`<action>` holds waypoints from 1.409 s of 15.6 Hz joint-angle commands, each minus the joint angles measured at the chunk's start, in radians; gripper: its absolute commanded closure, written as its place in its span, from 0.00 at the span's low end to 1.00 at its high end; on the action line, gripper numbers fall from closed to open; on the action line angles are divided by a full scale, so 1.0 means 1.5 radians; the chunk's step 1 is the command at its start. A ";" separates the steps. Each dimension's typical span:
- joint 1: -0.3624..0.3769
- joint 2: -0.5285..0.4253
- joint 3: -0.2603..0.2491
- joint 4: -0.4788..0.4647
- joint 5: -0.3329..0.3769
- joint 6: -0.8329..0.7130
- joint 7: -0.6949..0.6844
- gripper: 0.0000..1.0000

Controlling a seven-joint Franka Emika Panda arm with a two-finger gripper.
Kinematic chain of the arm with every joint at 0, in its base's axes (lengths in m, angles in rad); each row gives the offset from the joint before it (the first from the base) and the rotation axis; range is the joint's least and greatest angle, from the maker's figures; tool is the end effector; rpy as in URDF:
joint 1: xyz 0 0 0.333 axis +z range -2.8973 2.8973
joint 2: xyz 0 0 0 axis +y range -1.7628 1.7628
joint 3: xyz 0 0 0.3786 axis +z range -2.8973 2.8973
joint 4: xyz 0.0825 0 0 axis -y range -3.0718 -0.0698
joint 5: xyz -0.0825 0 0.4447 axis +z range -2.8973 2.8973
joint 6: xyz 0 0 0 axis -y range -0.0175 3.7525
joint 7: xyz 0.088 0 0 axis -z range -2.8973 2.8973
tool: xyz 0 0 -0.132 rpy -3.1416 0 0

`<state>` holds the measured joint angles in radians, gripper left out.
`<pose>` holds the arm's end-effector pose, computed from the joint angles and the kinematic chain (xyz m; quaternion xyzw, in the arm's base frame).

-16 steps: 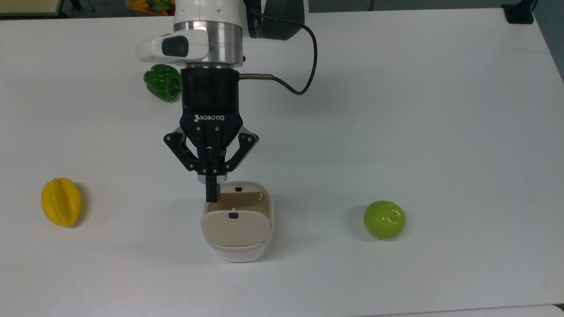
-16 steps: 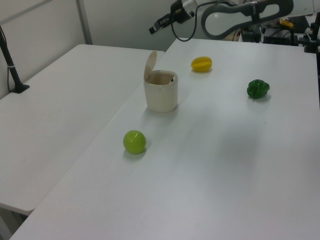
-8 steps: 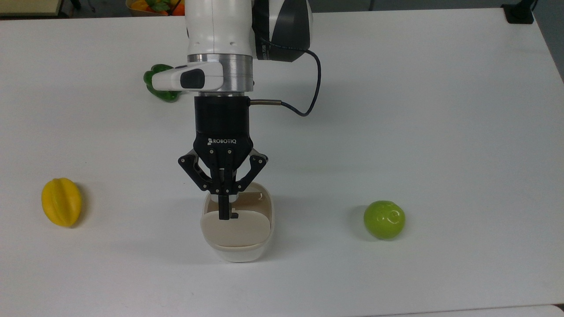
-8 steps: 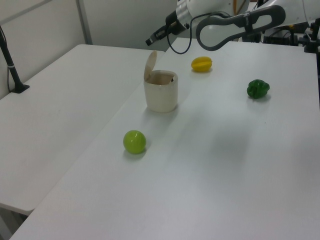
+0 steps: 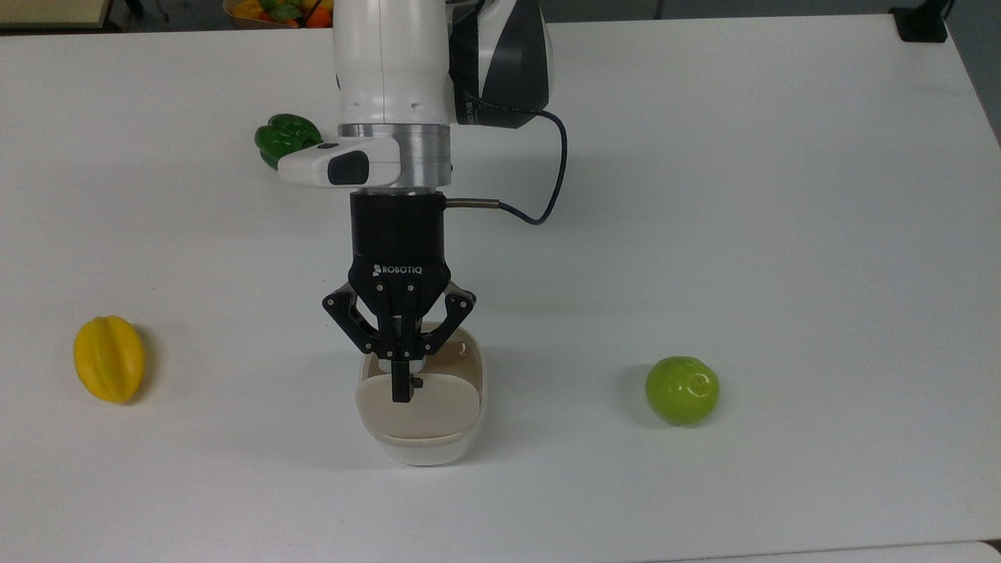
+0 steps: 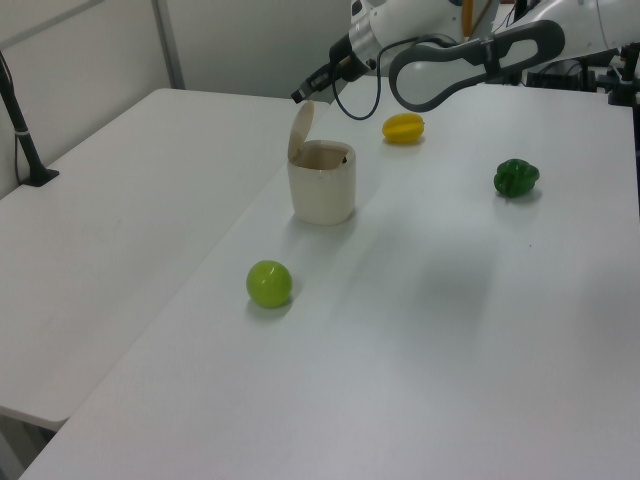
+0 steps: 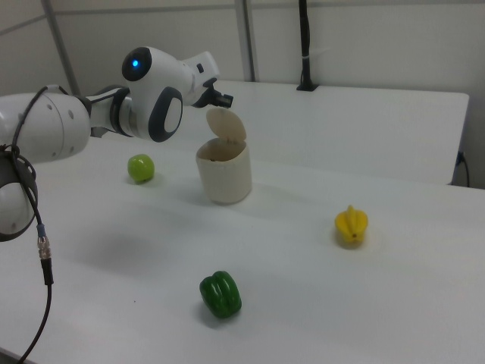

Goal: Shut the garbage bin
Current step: 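Push the raised lid down with the gripper fingertips onto the bin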

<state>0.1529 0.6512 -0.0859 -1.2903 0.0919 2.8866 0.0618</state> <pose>0.8941 0.0795 0.4954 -0.8898 0.0123 -0.4544 0.0408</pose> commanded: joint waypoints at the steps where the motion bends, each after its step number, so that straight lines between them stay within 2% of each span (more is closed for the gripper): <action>1: -0.001 -0.002 -0.005 0.002 0.001 0.003 -0.009 1.00; 5: -0.008 -0.026 -0.005 -0.011 0.002 -0.043 -0.009 1.00; 9: -0.015 -0.061 -0.003 -0.014 0.009 -0.181 -0.038 1.00; 15: -0.013 -0.063 0.005 -0.014 0.024 -0.318 -0.068 1.00; 22: -0.011 -0.060 0.005 -0.041 0.031 -0.368 -0.088 1.00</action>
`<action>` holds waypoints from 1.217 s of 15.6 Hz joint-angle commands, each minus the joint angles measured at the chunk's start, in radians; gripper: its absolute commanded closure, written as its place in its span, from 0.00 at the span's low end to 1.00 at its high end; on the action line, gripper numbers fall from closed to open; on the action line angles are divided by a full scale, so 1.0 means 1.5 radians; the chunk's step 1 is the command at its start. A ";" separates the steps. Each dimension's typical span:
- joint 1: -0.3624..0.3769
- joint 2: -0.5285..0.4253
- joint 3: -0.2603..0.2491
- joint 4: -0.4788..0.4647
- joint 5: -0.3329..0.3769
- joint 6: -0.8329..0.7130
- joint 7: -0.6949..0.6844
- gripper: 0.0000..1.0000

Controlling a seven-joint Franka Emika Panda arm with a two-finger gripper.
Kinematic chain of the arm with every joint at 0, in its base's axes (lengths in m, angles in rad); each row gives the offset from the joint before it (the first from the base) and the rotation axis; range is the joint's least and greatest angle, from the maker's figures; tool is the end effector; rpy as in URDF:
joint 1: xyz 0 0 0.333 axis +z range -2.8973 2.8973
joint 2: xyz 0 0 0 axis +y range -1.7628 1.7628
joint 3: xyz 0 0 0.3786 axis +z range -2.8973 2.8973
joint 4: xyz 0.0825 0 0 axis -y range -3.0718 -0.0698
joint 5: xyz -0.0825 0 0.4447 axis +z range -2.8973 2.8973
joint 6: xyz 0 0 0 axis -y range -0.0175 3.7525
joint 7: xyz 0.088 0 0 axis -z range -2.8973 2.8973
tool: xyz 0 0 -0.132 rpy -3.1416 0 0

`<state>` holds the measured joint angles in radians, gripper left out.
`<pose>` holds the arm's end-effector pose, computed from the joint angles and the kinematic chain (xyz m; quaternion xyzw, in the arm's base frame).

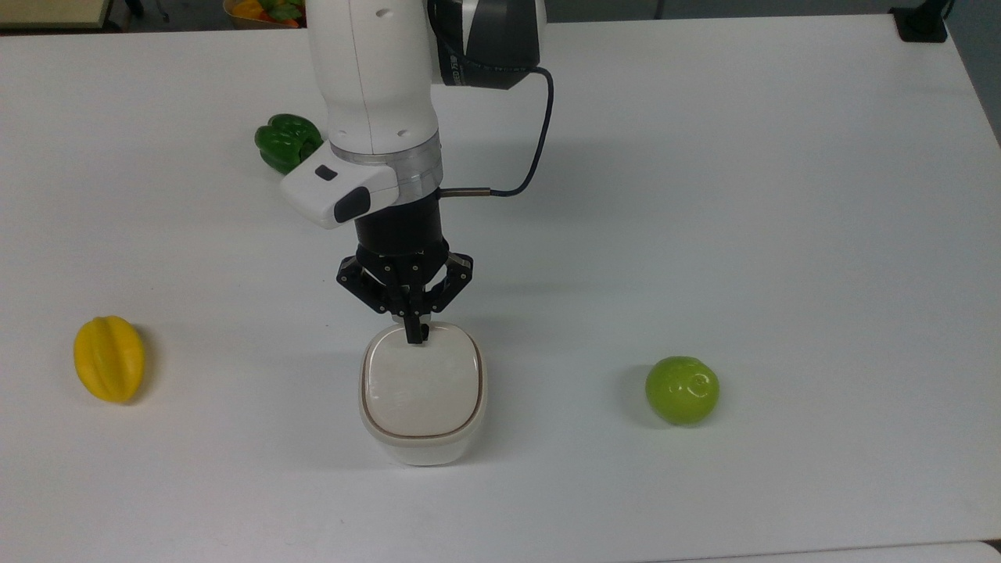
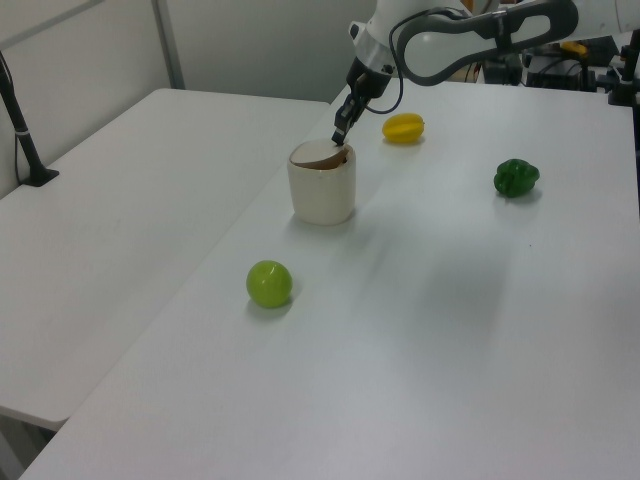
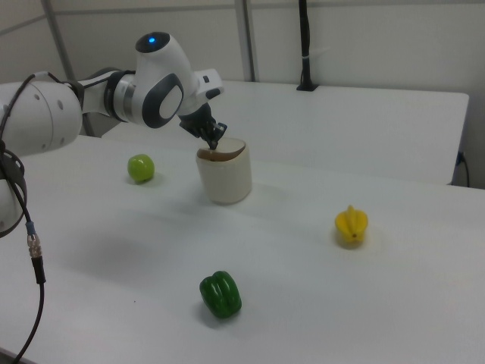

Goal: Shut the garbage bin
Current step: 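Press the lid flat against the bin rim with the gripper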

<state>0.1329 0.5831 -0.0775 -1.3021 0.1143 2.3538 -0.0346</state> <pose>0.8611 0.0682 0.4676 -0.9717 -0.0251 -0.2325 0.0319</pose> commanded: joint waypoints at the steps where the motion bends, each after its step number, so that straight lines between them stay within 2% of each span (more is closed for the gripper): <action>1: 0.002 -0.010 0.000 -0.033 0.016 -0.013 -0.025 1.00; 13: 0.004 0.040 -0.002 -0.032 0.008 0.001 -0.033 1.00; 15: 0.003 0.010 0.000 -0.030 0.015 -0.002 -0.030 1.00; 17: 0.000 -0.058 0.000 -0.052 0.018 -0.031 -0.028 0.99; 19: -0.004 -0.105 -0.001 -0.067 0.018 -0.119 -0.028 0.97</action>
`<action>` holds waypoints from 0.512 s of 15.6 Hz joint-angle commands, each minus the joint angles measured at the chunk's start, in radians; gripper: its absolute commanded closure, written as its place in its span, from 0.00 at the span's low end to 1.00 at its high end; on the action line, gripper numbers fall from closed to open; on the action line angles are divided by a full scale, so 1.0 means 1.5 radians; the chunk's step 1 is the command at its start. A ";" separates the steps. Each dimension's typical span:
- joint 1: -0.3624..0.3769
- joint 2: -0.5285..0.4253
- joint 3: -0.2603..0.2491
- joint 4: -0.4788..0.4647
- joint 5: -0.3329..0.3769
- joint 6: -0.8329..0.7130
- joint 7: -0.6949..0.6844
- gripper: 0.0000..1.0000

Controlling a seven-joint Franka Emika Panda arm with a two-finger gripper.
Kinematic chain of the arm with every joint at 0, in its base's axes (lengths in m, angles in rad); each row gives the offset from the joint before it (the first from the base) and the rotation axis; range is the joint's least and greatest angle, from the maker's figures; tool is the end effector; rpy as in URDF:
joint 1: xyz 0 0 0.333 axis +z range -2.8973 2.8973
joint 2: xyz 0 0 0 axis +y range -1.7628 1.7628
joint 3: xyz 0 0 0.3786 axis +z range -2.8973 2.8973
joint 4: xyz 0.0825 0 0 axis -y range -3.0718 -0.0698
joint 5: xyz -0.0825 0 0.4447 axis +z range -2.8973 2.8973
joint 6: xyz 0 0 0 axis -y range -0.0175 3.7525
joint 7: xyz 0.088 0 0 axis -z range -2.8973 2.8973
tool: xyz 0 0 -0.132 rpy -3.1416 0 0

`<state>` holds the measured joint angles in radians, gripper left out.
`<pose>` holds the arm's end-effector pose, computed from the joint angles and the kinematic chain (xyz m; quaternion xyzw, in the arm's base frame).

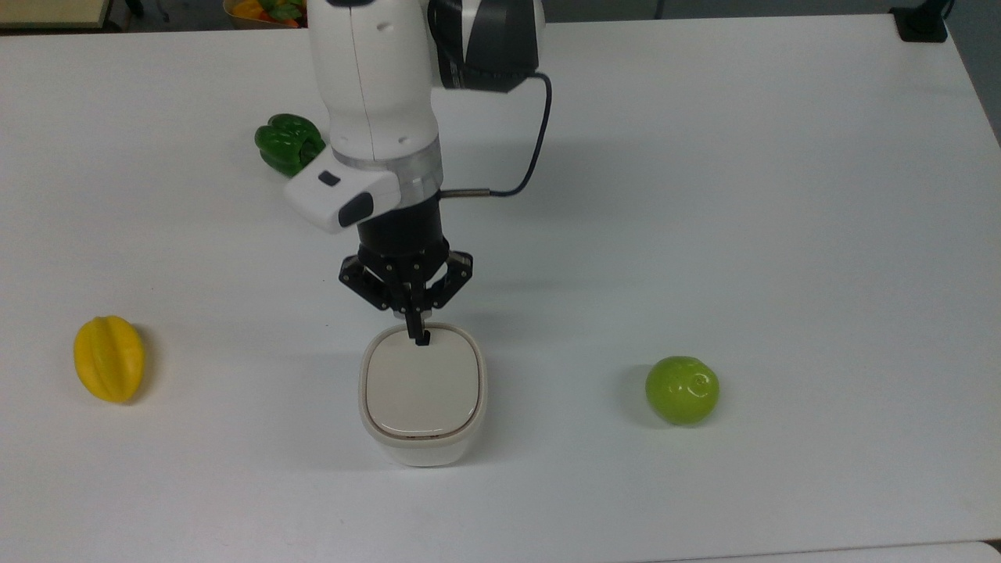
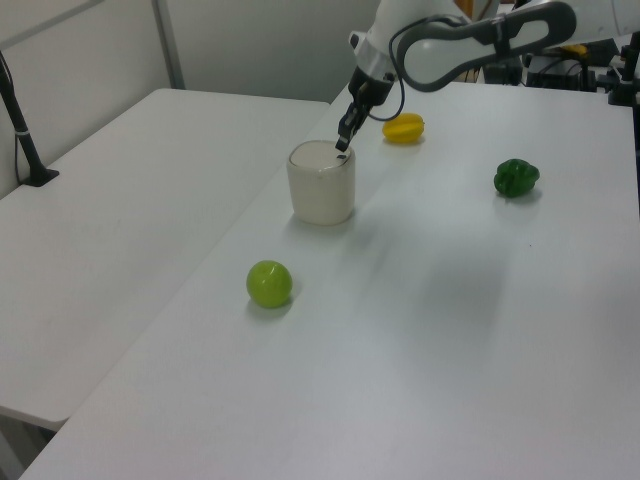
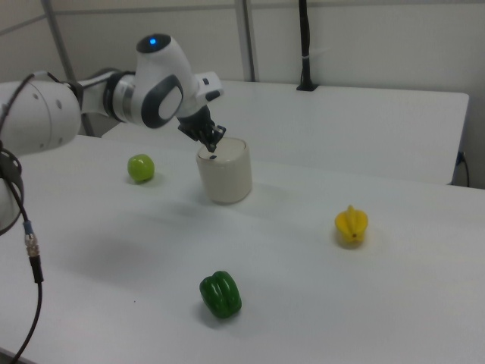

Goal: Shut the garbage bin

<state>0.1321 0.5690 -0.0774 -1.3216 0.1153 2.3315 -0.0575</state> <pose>0.8548 0.0668 0.4653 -0.9745 -0.0356 -0.2194 0.0302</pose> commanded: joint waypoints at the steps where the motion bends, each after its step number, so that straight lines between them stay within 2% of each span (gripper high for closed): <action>1: -0.002 -0.109 -0.004 -0.053 0.008 -0.173 -0.012 0.92; 5: -0.005 -0.167 -0.011 -0.054 -0.022 -0.395 -0.008 0.83; 7: -0.028 -0.205 -0.011 -0.075 -0.016 -0.439 -0.008 0.79; 8: -0.032 -0.230 -0.011 -0.095 -0.014 -0.441 -0.007 0.70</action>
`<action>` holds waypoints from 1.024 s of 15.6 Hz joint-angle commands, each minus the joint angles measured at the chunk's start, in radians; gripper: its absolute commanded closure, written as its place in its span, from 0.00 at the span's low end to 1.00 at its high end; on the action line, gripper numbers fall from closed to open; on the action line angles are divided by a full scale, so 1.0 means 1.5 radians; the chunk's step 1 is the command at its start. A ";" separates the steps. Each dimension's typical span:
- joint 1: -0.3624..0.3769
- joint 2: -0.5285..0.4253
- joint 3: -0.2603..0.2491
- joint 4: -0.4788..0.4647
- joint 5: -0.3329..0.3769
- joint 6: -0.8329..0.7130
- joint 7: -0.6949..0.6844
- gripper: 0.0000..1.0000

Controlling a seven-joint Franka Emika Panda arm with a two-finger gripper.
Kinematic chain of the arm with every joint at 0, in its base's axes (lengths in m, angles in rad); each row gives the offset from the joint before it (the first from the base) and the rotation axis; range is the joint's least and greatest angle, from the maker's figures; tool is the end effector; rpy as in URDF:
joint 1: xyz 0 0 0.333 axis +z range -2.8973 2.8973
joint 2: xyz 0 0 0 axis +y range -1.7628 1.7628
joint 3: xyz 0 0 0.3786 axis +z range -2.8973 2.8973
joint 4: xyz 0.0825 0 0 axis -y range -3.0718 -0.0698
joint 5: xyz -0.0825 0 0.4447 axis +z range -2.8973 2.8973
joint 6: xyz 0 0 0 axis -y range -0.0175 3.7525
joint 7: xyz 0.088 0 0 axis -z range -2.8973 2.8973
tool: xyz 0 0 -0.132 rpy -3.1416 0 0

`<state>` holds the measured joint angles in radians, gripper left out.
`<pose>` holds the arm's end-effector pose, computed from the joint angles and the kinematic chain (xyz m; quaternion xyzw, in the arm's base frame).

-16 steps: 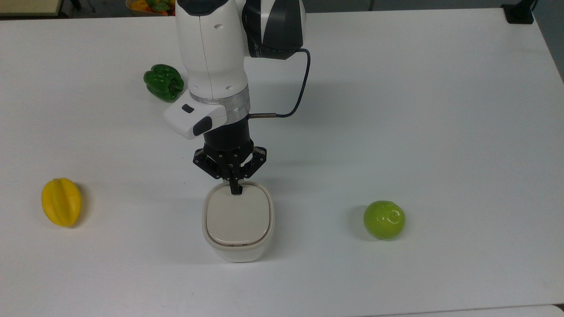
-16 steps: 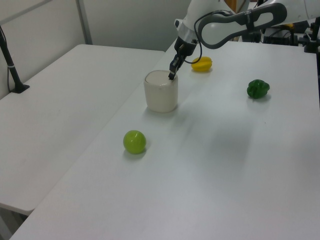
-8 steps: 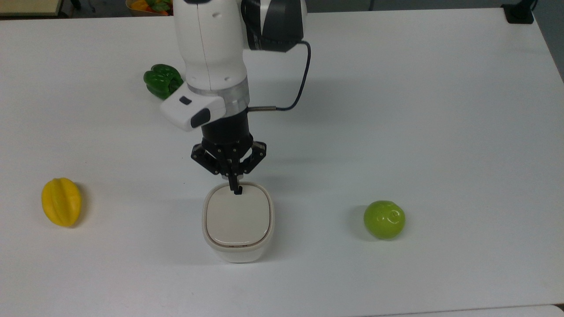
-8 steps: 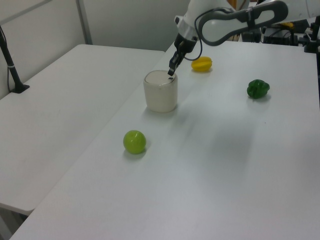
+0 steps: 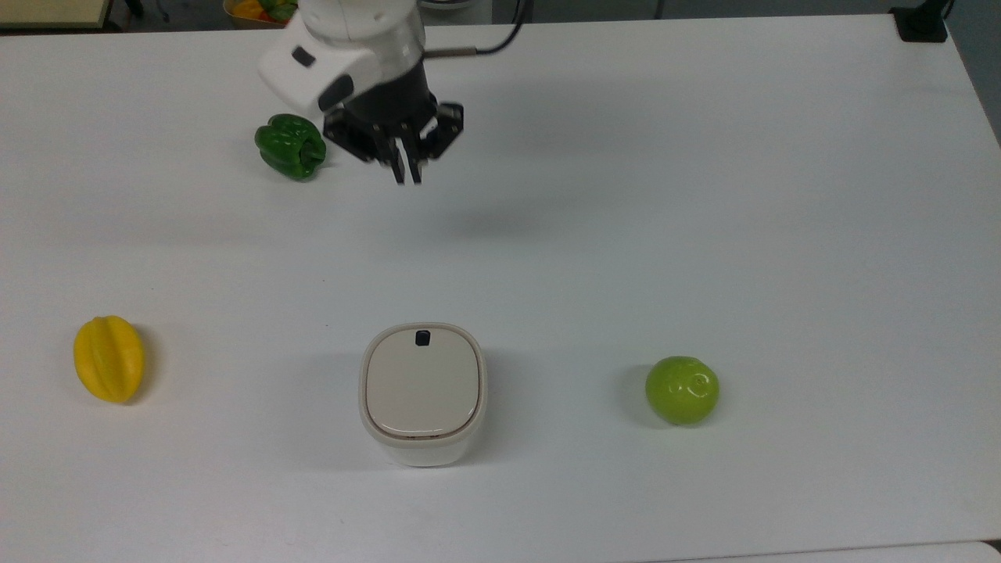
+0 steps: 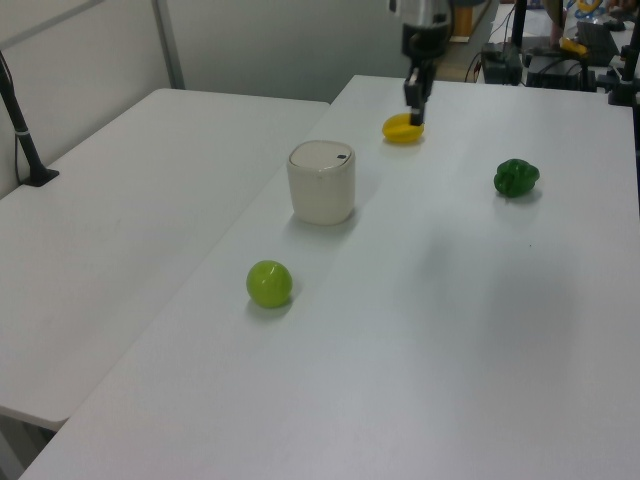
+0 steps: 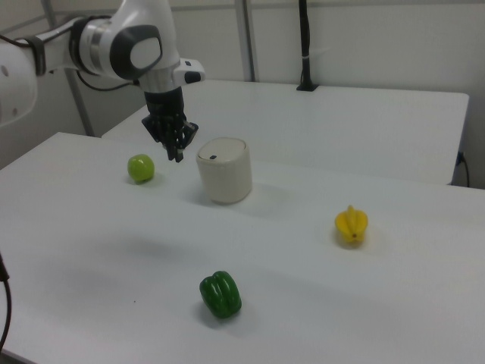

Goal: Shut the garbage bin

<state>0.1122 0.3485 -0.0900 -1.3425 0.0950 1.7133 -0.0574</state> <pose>0.7481 0.0388 0.5603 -0.9988 -0.0365 -0.0124 0.0316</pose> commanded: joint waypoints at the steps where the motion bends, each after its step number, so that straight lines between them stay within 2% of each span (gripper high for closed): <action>1: -0.022 -0.108 -0.003 -0.105 0.000 -0.027 -0.005 0.26; 2: -0.027 -0.133 -0.003 -0.125 0.000 -0.022 0.002 0.00; 6: -0.048 -0.187 -0.003 -0.146 0.000 -0.046 0.027 0.00; 9: -0.042 -0.189 -0.001 -0.145 0.000 -0.070 0.069 0.00; 16: -0.047 -0.185 -0.001 -0.140 0.000 -0.066 0.068 0.00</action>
<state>0.0406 0.0904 -0.0896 -1.5301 0.0953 1.6115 0.0255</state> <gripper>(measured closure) 0.000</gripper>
